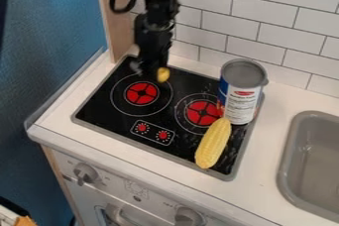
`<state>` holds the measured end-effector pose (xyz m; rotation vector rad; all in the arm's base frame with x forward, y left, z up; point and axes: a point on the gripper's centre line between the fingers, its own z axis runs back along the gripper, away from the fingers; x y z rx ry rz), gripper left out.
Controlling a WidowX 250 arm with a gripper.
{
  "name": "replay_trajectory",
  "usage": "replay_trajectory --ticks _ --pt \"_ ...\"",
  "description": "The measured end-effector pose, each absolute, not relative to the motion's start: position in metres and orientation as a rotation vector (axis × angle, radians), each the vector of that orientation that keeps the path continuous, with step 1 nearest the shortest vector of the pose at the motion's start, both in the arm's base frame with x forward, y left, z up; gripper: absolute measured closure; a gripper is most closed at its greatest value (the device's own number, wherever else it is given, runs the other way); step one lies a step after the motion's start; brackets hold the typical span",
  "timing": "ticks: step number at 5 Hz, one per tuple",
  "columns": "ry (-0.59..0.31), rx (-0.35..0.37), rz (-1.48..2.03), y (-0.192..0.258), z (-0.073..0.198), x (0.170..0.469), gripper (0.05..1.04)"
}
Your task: Pone el objeto amarillo en el lado izquierdo de la stufa
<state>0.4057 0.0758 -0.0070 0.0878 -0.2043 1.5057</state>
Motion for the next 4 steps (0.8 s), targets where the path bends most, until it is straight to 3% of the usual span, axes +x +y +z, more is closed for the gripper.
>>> replay_trajectory --ticks 1,2,4 --pt "-0.251 0.131 1.576 0.04 0.017 0.387 0.731" --pt "-0.253 0.06 1.562 0.004 0.038 0.37 0.732" --pt "-0.118 -0.139 1.522 -0.062 0.067 0.315 0.731"
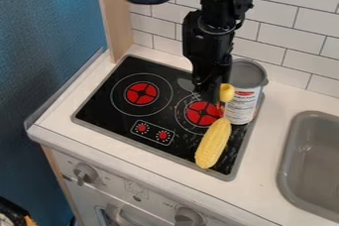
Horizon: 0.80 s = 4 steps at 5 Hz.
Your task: Pone el objeto amarillo en el lado izquierdo de la stufa
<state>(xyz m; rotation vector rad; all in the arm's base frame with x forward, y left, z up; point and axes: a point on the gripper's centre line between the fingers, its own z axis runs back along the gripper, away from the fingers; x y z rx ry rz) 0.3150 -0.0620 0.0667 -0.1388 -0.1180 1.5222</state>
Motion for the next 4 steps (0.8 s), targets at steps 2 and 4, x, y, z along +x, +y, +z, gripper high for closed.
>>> replay_trajectory --ticks 2,4 --pt "0.122 -0.308 1.376 -0.113 0.056 0.287 0.731" --pt "0.267 -0.337 1.255 -0.14 0.017 0.287 0.731"
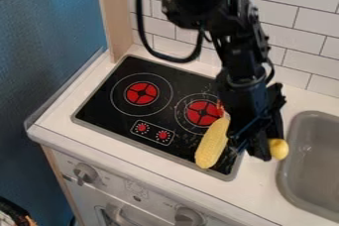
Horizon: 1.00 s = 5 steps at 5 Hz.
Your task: Pone el objeto amarillo en el lado izquierdo de la stufa
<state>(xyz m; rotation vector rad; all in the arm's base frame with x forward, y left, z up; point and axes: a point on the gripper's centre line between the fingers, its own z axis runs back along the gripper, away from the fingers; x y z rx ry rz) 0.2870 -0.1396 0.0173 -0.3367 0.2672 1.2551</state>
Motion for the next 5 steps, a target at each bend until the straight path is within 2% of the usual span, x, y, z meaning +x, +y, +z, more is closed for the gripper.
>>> replay_trajectory --ticks 2,5 --pt "0.35 -0.349 1.226 -0.143 -0.003 0.289 0.731" --pt "0.355 -0.277 1.31 -0.105 -0.028 0.3 0.731"
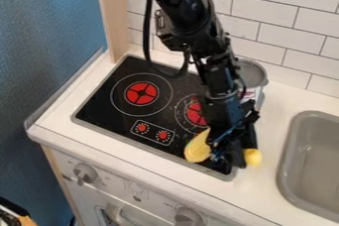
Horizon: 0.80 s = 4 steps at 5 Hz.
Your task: Pone el objeto amarillo en el lado izquierdo de la stufa
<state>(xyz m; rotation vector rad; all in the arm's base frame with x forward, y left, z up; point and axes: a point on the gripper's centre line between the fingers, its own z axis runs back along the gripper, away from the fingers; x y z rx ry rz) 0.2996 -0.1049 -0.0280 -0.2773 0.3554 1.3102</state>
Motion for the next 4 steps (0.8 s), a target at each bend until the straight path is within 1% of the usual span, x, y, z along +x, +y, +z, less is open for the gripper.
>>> replay_trajectory --ticks 1,3,4 --pt "0.338 -0.28 1.392 -0.076 -0.024 0.313 0.732" --pt "0.31 -0.333 1.548 -0.021 -0.014 0.351 0.731" --pt "0.299 -0.33 1.616 0.001 -0.016 0.361 0.731"
